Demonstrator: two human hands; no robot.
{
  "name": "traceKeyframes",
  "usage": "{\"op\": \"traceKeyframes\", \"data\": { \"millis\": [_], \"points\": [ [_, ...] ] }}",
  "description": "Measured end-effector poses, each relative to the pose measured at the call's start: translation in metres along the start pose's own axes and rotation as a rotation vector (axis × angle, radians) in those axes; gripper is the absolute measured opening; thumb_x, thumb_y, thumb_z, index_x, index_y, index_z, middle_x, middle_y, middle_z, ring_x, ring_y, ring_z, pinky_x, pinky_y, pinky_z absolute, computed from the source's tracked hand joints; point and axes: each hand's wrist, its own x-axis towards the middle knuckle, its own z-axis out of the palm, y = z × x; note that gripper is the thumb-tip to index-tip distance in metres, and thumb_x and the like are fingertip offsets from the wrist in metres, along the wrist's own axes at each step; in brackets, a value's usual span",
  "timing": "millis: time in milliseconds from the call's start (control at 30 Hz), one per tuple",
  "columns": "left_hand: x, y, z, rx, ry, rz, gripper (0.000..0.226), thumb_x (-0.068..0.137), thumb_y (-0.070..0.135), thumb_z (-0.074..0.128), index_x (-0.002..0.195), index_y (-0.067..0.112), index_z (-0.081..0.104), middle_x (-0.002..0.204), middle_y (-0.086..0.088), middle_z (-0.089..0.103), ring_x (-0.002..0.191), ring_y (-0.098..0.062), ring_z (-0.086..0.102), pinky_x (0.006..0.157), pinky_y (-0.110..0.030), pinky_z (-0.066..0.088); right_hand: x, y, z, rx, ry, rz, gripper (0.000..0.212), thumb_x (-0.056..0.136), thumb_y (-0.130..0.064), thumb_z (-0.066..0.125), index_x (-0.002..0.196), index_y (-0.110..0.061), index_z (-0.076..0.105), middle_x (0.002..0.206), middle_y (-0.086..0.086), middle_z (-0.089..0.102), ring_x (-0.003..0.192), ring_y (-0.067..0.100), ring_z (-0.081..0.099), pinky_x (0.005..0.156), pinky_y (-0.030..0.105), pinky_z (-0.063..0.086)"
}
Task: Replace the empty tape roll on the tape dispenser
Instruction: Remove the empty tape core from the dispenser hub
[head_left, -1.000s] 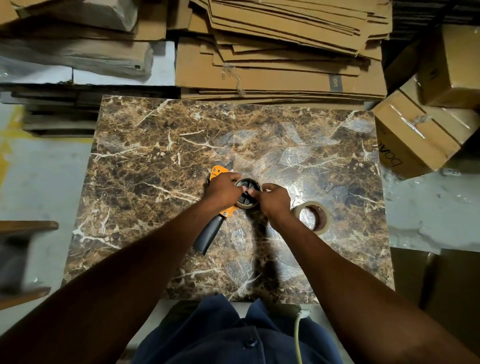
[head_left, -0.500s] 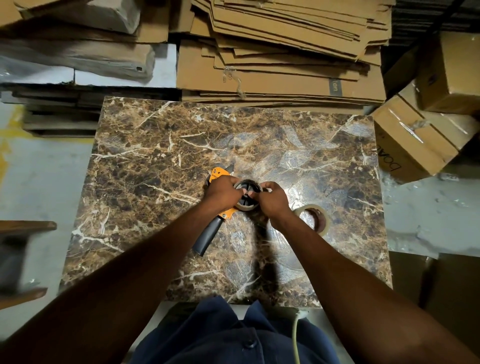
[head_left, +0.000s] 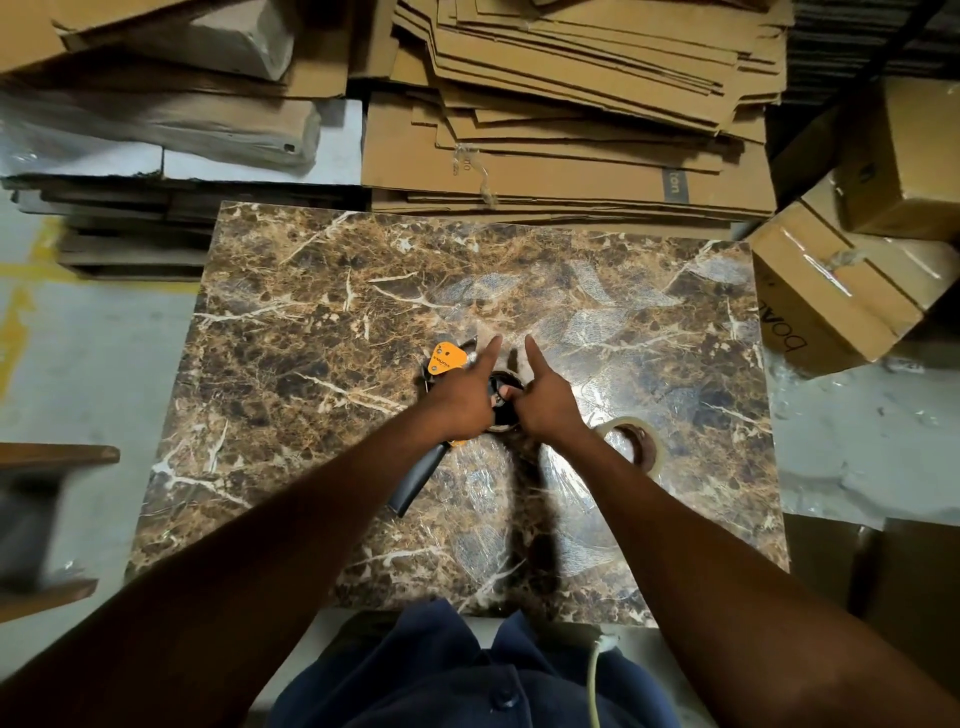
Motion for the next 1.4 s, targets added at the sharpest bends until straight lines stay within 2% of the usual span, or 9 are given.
{"op": "traceKeyframes", "data": {
  "millis": [100,200,267,333,700,867,1067,1167,1400],
  "points": [
    [-0.002,0.004,-0.002,0.133,0.017,0.037,0.108,0.098,0.013,0.065,0.168,0.035,-0.015,0.080,-0.005,0.056,0.069,-0.024,0.062,0.055,-0.039,0.052,0.001,0.001,0.001,-0.041,0.008,-0.040,0.079,0.101,-0.018,0.066,0.166,-0.022,0.020,0.087,0.010,0.065,0.056,0.006,0.055,0.044,0.013,0.037],
    [-0.005,0.006,-0.003,0.304,0.062,0.075,0.106,0.098,0.021,0.065,0.169,0.032,-0.012,0.097,-0.012,0.070,0.083,-0.029,0.065,0.078,-0.045,0.060,0.001,0.005,0.002,-0.060,0.013,-0.061,0.077,0.101,-0.017,0.066,0.165,-0.022,0.024,0.088,0.011,0.070,0.058,0.006,0.055,0.051,0.020,0.038],
    [-0.008,0.006,-0.003,0.500,0.144,0.129,0.101,0.100,0.027,0.064,0.169,0.029,-0.009,0.107,-0.010,0.075,0.112,-0.034,0.062,0.109,-0.052,0.045,0.001,0.007,0.001,-0.058,0.030,-0.058,0.076,0.101,-0.017,0.066,0.165,-0.026,0.026,0.071,-0.003,0.059,0.054,0.006,0.051,0.048,0.020,0.035],
    [-0.009,0.004,-0.004,0.604,0.181,0.157,0.097,0.102,0.026,0.062,0.170,0.028,-0.008,0.114,-0.009,0.075,0.130,-0.035,0.052,0.120,-0.055,0.026,0.000,0.007,0.001,-0.054,0.043,-0.058,0.076,0.100,-0.017,0.067,0.164,-0.029,0.027,0.065,-0.010,0.049,0.051,0.007,0.049,0.046,0.019,0.033],
    [-0.004,-0.004,0.003,0.597,0.338,0.290,0.115,0.095,0.021,0.072,0.167,0.025,-0.018,0.109,-0.004,0.076,0.111,-0.031,0.058,0.103,-0.052,0.039,0.000,0.012,0.004,-0.177,0.076,-0.187,0.085,0.098,-0.019,0.071,0.164,-0.034,0.021,0.080,0.010,0.061,0.063,0.019,0.059,0.057,0.030,0.041],
    [0.007,-0.012,-0.016,0.290,0.050,0.089,0.103,0.104,0.029,0.060,0.164,0.039,-0.024,0.083,-0.011,0.068,0.068,-0.028,0.066,0.061,-0.041,0.056,0.001,0.015,0.006,-0.183,0.049,-0.175,0.091,0.098,-0.020,0.070,0.165,-0.040,0.011,0.081,0.016,0.064,0.065,0.027,0.061,0.060,0.040,0.051],
    [0.008,-0.014,-0.016,0.353,-0.025,0.134,0.088,0.105,0.045,0.053,0.164,0.050,-0.011,0.088,-0.010,0.070,0.077,-0.028,0.068,0.069,-0.039,0.059,-0.002,0.015,0.007,-0.176,0.057,-0.167,0.093,0.098,-0.015,0.067,0.166,-0.032,0.008,0.082,0.016,0.063,0.065,0.029,0.060,0.059,0.045,0.052],
    [0.013,-0.021,-0.014,0.393,-0.016,0.184,0.089,0.104,0.048,0.056,0.165,0.048,-0.008,0.106,-0.013,0.074,0.091,-0.032,0.070,0.077,-0.040,0.059,-0.003,0.015,0.006,-0.154,0.057,-0.167,0.094,0.097,-0.014,0.067,0.167,-0.029,0.006,0.079,0.015,0.062,0.062,0.029,0.058,0.057,0.043,0.050],
    [0.017,-0.022,-0.006,0.359,0.033,0.156,0.094,0.102,0.041,0.061,0.168,0.037,-0.006,0.109,-0.014,0.075,0.093,-0.032,0.070,0.079,-0.037,0.057,-0.001,0.008,0.004,-0.169,0.067,-0.182,0.092,0.095,-0.016,0.068,0.167,-0.029,0.011,0.086,0.009,0.056,0.067,0.025,0.057,0.058,0.034,0.039]
  ]
}}
